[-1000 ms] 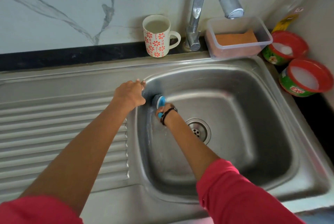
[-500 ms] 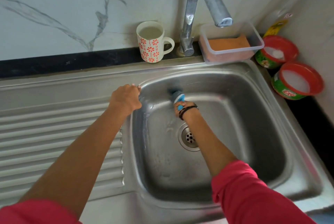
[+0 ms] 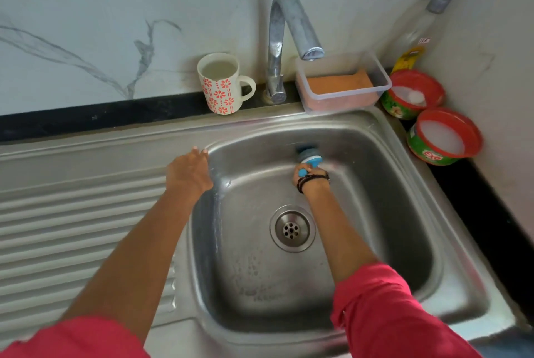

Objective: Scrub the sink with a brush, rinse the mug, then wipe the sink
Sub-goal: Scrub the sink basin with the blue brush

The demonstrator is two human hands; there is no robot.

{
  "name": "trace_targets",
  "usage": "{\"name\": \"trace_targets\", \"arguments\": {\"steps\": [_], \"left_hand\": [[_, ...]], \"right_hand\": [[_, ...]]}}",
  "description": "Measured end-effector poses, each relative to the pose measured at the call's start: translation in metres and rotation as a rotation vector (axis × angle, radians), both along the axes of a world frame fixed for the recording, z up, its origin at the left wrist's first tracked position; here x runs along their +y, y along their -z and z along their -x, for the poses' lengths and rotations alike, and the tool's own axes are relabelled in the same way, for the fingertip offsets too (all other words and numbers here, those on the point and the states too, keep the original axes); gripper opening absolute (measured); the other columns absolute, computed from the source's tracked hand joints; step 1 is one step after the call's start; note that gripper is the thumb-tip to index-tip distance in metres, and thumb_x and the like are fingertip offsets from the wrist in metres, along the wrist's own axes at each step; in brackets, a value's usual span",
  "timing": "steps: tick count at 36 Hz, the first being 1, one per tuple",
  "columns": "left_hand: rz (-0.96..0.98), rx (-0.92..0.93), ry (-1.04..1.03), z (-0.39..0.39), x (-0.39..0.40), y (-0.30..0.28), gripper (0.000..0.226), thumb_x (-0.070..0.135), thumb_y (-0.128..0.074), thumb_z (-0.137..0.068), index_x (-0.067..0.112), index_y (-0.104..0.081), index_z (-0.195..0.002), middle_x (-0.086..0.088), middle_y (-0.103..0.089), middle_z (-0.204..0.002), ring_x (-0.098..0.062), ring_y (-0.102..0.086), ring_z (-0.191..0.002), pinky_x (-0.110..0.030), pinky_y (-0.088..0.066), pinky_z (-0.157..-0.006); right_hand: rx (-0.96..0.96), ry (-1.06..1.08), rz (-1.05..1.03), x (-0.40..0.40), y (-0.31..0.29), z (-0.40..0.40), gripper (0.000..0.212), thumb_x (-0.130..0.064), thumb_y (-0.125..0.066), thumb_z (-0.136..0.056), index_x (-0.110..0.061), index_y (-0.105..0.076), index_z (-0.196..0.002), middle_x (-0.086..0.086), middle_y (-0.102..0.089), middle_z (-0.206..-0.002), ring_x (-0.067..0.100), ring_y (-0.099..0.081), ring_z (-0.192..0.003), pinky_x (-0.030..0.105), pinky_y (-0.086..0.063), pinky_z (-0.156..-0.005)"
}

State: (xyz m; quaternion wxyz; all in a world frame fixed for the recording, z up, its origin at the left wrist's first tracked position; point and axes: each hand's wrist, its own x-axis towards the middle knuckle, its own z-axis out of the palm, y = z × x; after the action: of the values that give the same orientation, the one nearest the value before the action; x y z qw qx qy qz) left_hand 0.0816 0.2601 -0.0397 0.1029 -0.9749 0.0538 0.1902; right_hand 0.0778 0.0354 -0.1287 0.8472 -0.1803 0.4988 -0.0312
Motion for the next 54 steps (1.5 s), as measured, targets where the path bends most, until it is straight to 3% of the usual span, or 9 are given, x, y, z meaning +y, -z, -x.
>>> {"name": "trace_targets", "arguments": {"steps": [5,11,17,26,33,37,43,49,54], "left_hand": [[-0.061,0.003,0.041,0.006,-0.001,0.006,0.065,0.022,-0.048,-0.093,0.012,-0.016,-0.148,-0.008,-0.020,-0.154,-0.026,-0.041,-0.130,-0.038,-0.034,-0.105],[-0.059,-0.161,0.256,0.024,-0.017,0.005,0.067,0.016,-0.047,-0.091,0.018,-0.014,-0.150,0.003,-0.020,-0.156,-0.015,-0.031,-0.138,-0.037,-0.022,-0.114],[0.250,-0.132,0.400,0.031,-0.098,-0.013,0.055,0.014,-0.038,-0.097,0.028,-0.024,-0.148,0.003,-0.041,-0.147,-0.019,-0.050,-0.123,-0.030,-0.040,-0.101],[0.844,-0.058,0.197,-0.001,-0.245,-0.022,0.030,0.022,-0.047,-0.094,0.016,-0.057,-0.122,-0.010,-0.060,-0.124,-0.026,-0.056,-0.115,-0.036,-0.044,-0.096],[1.016,0.025,0.141,-0.022,-0.303,-0.021,0.048,0.011,-0.051,-0.091,0.016,-0.045,-0.138,-0.009,-0.047,-0.141,-0.024,-0.042,-0.130,-0.031,-0.033,-0.105],[0.962,0.061,0.181,-0.028,-0.316,-0.012,0.057,0.014,-0.051,-0.088,0.023,-0.038,-0.143,-0.008,-0.050,-0.139,-0.025,-0.046,-0.127,-0.036,-0.039,-0.103],[0.864,0.022,0.268,-0.030,-0.322,-0.007,0.064,0.011,-0.049,-0.090,0.024,-0.026,-0.148,0.002,-0.032,-0.151,-0.022,-0.039,-0.133,-0.034,-0.037,-0.104],[0.778,-0.008,0.287,-0.029,-0.323,-0.001,0.062,0.015,-0.048,-0.089,0.023,-0.028,-0.147,-0.001,-0.040,-0.147,-0.024,-0.048,-0.125,-0.035,-0.042,-0.097],[0.747,-0.021,0.332,-0.029,-0.323,-0.004,0.068,0.008,-0.046,-0.089,0.022,-0.019,-0.150,0.004,-0.023,-0.155,-0.020,-0.034,-0.136,-0.035,-0.038,-0.103]], "right_hand": [[-0.212,0.122,-0.128,-0.034,-0.020,0.027,0.041,-0.027,-0.030,-0.100,-0.013,-0.030,-0.061,-0.004,-0.029,-0.028,0.005,-0.025,-0.017,0.012,-0.021,-0.023],[-0.144,-0.403,0.277,-0.067,-0.075,0.064,0.040,-0.038,-0.037,-0.098,-0.014,-0.037,-0.066,-0.008,-0.026,-0.029,0.002,-0.021,-0.019,0.012,-0.016,-0.023],[-0.053,-0.544,0.782,-0.122,-0.128,0.076,0.034,-0.038,-0.042,-0.096,-0.015,-0.045,-0.072,-0.009,-0.029,-0.029,0.005,-0.023,-0.022,0.007,-0.020,-0.031],[0.038,-0.573,1.338,-0.218,-0.179,0.017,0.027,-0.034,-0.042,-0.095,-0.012,-0.054,-0.084,0.001,-0.047,-0.057,0.014,-0.042,-0.039,0.021,-0.031,-0.039],[0.193,-0.921,1.367,-0.250,-0.172,-0.022,0.036,-0.027,-0.049,-0.095,0.002,-0.058,-0.114,0.003,-0.050,-0.059,0.000,-0.038,-0.018,0.017,-0.032,-0.034],[0.267,-1.063,1.402,-0.259,-0.155,-0.032,0.042,-0.031,-0.055,-0.092,0.003,-0.059,-0.117,0.018,-0.068,-0.096,0.020,-0.058,-0.061,0.026,-0.045,-0.065],[0.310,-1.138,1.516,-0.247,-0.157,-0.051,0.048,-0.036,-0.047,-0.096,0.000,-0.052,-0.127,0.019,-0.054,-0.130,0.031,-0.053,-0.118,0.034,-0.041,-0.096],[0.242,-1.101,1.574,-0.235,-0.151,-0.051,0.043,-0.032,-0.048,-0.095,-0.005,-0.054,-0.128,0.018,-0.055,-0.130,0.032,-0.052,-0.119,0.035,-0.041,-0.100],[0.334,-1.206,1.547,-0.244,-0.146,-0.044,0.051,-0.033,-0.052,-0.093,-0.003,-0.045,-0.134,0.015,-0.049,-0.137,0.029,-0.048,-0.124,0.032,-0.039,-0.100]]}}
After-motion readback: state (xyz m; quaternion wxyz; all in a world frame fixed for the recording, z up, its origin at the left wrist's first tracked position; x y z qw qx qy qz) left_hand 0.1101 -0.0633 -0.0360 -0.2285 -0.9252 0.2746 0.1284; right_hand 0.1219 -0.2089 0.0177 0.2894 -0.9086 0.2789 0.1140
